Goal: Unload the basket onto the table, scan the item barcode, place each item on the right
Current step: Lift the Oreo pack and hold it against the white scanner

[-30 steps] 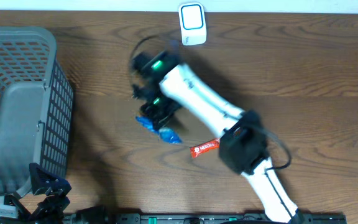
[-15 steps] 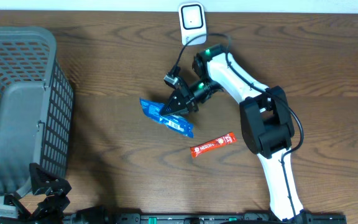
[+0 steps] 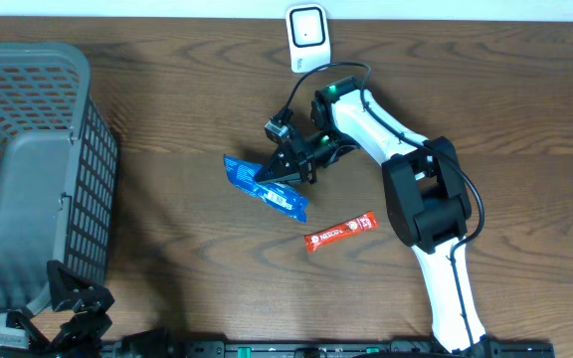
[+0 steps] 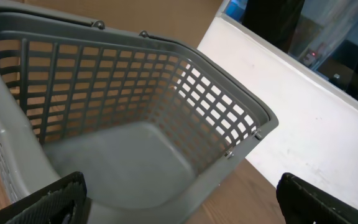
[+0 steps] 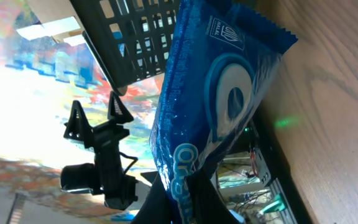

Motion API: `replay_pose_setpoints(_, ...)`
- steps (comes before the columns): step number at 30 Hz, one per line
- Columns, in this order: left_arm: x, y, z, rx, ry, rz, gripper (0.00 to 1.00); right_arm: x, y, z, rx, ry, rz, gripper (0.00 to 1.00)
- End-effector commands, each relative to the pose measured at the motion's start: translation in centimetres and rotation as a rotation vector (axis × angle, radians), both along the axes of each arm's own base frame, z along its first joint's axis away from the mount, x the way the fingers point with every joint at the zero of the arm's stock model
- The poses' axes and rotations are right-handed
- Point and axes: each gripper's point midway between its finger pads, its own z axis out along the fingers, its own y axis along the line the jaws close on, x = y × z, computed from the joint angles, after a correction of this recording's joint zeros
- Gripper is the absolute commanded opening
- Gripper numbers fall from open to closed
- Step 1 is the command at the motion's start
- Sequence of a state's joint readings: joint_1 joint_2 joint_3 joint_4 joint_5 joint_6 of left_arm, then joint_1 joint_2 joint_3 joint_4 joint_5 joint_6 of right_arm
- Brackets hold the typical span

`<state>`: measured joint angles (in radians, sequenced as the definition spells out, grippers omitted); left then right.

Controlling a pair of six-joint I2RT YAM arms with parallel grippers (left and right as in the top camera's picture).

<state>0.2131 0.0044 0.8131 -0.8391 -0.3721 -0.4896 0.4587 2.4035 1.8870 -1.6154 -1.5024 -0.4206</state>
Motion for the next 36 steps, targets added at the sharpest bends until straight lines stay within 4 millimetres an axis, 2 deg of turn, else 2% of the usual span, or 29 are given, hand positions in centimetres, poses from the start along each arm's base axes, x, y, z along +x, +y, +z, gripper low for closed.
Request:
replay_pose_setpoints(1,-0.1,0.0,0.1,0.015,0.006,0.001,0.98,0.3,0.1,1.9,0.125,-0.154,-0.019,0.01)
replay_pose_setpoints(6,-0.1,0.0,0.1,0.015,0.006,0.001,0.98,-0.4,0.0,3.2,0.146,-0.305,0.036,0.02)
replay_pose_setpoints(9,-0.1,0.0,0.1,0.015,0.006,0.001,0.98,-0.5,-0.1,2.0,0.061,-0.450,0.140,0.01)
replay_pose_setpoints(11,-0.1,0.0,0.1,0.015,0.006,0.001,0.98,0.7,-0.4,0.2,-0.091,-0.515,0.183,0.02)
replay_pose_setpoints(12,-0.1,0.0,0.1,0.015,0.006,0.001,0.98,2.3,-0.7,-1.6,-0.241,-0.559,0.184,0.02)
replay_pose_setpoints(13,-0.1,0.0,0.1,0.015,0.006,0.001,0.98,4.9,-1.5,-3.9,-0.457,-0.619,0.143,0.02)
replay_pose_setpoints(15,-0.1,0.0,0.1,0.015,0.006,0.001,0.98,9.1,-3.0,-5.8,-0.695,-0.758,0.067,0.01)
replay_pose_setpoints(16,-0.1,0.0,0.1,0.015,0.006,0.001,0.98,12.1,-3.6,-6.1,-0.788,-0.875,0.006,0.01)
replay_pose_setpoints(21,-0.1,0.0,0.1,0.015,0.006,0.001,0.98,17.7,-3.7,-5.1,-0.815,-1.052,-0.144,0.01)
replay_pose_setpoints(24,-0.1,0.0,0.1,0.015,0.006,0.001,0.98,21.5,-4.7,-4.3,-0.881,-1.148,-0.271,0.01)
replay_pose_setpoints(25,-0.1,0.0,0.1,0.015,0.006,0.001,0.98,23.7,-5.1,-3.5,-0.918,-1.226,-0.342,0.01)
replay_pose_setpoints(30,-0.1,0.0,0.1,0.015,0.006,0.001,0.98,29.3,-6.1,0.5,-0.966,-1.426,-0.582,0.01)
replay_pose_setpoints(34,-0.1,0.0,0.1,0.015,0.006,0.001,0.98,32.3,-6.3,3.8,-0.913,-1.544,-0.737,0.01)
replay_pose_setpoints(36,-0.1,0.0,0.1,0.016,0.007,0.001,0.98,33.8,-6.4,4.7,-0.883,-1.607,-0.796,0.01)
